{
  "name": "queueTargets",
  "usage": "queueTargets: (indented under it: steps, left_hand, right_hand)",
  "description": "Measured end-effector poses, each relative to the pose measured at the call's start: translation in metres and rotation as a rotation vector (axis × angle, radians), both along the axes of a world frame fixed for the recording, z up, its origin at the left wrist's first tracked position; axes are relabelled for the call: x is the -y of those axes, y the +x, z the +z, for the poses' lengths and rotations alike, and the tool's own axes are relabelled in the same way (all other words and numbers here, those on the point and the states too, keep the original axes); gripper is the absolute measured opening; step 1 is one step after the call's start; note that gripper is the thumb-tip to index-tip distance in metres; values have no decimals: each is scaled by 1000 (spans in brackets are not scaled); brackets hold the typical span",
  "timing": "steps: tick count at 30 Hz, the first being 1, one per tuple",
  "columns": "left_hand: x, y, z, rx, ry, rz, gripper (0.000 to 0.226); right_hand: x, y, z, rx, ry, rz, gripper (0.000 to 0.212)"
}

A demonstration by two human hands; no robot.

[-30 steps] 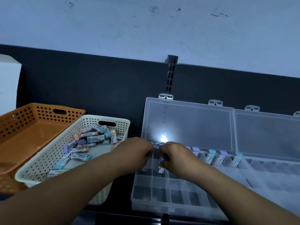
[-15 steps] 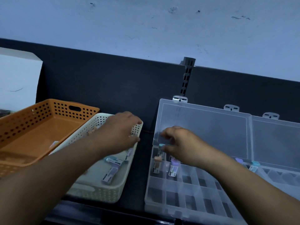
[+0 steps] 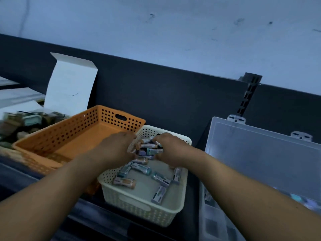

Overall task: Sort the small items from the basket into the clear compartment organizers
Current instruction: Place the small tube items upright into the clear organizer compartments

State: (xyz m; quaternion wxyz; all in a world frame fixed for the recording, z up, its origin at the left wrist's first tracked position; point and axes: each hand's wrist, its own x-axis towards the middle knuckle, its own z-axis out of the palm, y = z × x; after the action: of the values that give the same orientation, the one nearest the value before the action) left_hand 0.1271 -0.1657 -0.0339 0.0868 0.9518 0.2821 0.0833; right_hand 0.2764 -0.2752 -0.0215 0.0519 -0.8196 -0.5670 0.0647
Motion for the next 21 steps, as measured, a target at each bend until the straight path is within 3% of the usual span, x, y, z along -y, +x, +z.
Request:
queueTargets:
  steps: [5,13,18,21]
  left_hand:
    - [-3,1,-5,22,-16,-3,52]
    - [-4,0,-6,76,-38,-17,52]
    - [-3,0,-7,59,42,-5,57]
    - [0,3,-2,146,49,-18,58]
  right_hand:
    - [-35,10,-14,53,-60,-11,61]
    - [-44,20,-31,143,17,-2,39]
    - [-30,16,-20,11,50,12,30]
    - [-17,12,-13,-221,177,-48,22]
